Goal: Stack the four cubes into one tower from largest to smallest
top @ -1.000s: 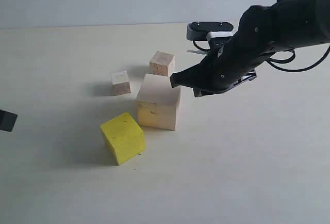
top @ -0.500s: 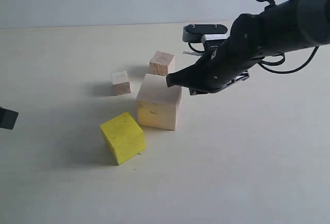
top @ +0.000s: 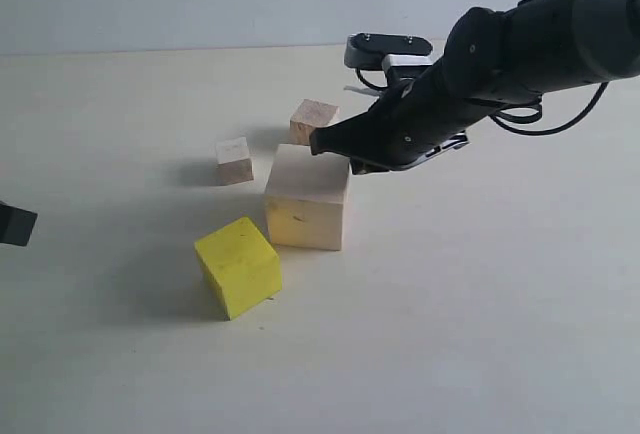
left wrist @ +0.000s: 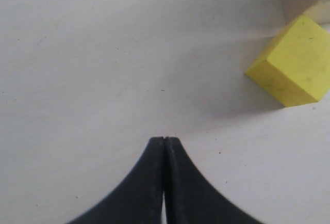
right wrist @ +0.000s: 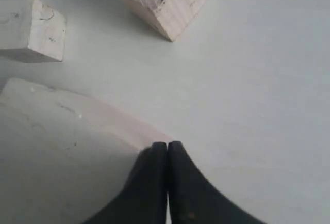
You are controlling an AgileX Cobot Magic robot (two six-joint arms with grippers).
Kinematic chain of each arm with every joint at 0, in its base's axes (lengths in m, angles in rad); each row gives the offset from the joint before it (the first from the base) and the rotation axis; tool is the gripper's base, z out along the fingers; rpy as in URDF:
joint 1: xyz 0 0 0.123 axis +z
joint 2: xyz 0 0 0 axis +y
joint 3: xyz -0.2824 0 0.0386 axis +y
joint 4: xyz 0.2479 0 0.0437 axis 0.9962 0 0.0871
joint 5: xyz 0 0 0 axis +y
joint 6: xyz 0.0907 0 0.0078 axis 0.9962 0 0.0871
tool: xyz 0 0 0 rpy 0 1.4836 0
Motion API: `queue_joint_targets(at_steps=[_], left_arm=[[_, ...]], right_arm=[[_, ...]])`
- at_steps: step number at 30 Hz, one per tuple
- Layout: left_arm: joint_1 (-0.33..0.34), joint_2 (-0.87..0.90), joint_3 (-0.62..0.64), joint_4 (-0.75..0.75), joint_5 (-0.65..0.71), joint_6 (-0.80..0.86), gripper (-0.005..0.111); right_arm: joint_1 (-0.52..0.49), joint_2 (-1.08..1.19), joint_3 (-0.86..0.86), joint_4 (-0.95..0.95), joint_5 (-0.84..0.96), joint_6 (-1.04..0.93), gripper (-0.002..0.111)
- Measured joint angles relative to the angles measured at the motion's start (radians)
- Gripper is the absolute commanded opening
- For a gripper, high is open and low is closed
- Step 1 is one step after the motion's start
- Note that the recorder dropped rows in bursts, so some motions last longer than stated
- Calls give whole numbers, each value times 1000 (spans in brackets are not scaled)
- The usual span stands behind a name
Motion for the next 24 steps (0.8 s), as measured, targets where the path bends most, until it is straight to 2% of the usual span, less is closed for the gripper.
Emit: queue_joint_targets(at_steps=[24], left_arm=[[0, 0, 0, 0, -2, 0, 0]], right_arm=[[0, 0, -11, 17, -39, -7, 0]])
